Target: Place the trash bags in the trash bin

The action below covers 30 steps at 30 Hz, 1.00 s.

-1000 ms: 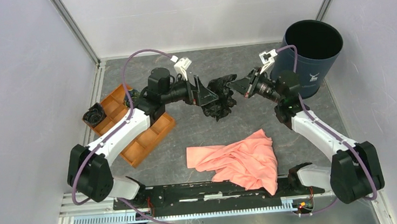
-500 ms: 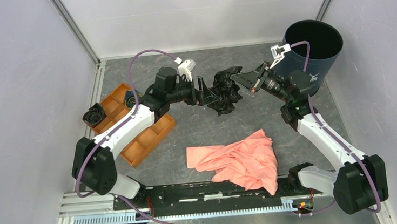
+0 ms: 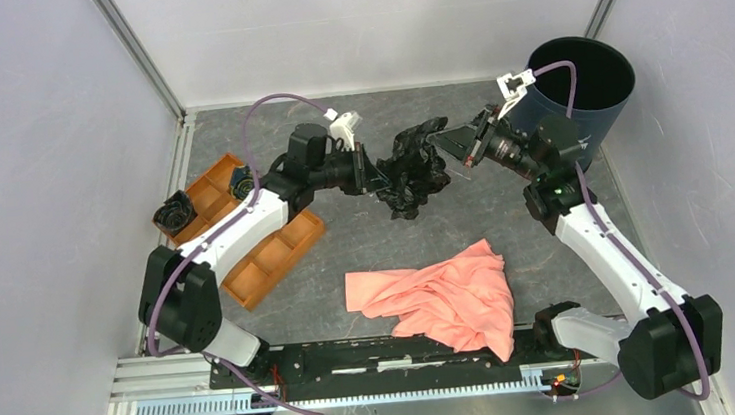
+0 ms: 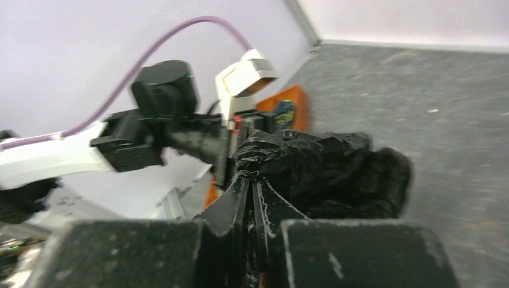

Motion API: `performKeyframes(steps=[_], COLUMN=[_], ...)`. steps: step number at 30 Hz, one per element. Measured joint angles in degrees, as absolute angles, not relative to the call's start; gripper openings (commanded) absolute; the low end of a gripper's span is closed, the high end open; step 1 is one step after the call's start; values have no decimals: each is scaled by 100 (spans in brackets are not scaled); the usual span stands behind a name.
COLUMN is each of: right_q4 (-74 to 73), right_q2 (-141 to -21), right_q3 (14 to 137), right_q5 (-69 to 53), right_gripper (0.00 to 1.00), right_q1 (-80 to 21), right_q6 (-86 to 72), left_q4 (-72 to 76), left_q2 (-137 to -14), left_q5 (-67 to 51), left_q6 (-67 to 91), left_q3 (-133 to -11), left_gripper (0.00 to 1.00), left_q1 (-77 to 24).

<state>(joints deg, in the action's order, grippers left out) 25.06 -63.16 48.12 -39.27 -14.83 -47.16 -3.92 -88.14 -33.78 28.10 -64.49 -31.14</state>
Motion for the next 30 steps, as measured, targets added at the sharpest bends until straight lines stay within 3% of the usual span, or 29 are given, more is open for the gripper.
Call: performKeyframes(steps=[2,6,16,24,30], right_q4=[1778,814,360,1166,1907], right_q2=[-6313,-6180,-6425,-5520,-5063], right_q3=[5142,5280,4528,3273,2917], right_q5=[-3621,-2609,-2185,-2357,-2602], right_gripper=[20,46,83,92,91], right_q1=[-1487,-1483,-1472,-1472,-1472], right_q6=[-4073,-3015,-1918,-1763,-1682], left_q4=[-563,-878,-1194,-1238,-1120], left_q2=[-8691,-8278,-8123,-8318,-8482], left_q5=[-3085,-2381,-1973,-2300,-2825], left_q6=[2727,2530,2292,2292,2499], left_q3=[-6449,-6458,-6702,-6702,-6702], left_gripper=[18,17,15,12,10], left_q1=[-3028,-2930,-2930,-2801,-2499])
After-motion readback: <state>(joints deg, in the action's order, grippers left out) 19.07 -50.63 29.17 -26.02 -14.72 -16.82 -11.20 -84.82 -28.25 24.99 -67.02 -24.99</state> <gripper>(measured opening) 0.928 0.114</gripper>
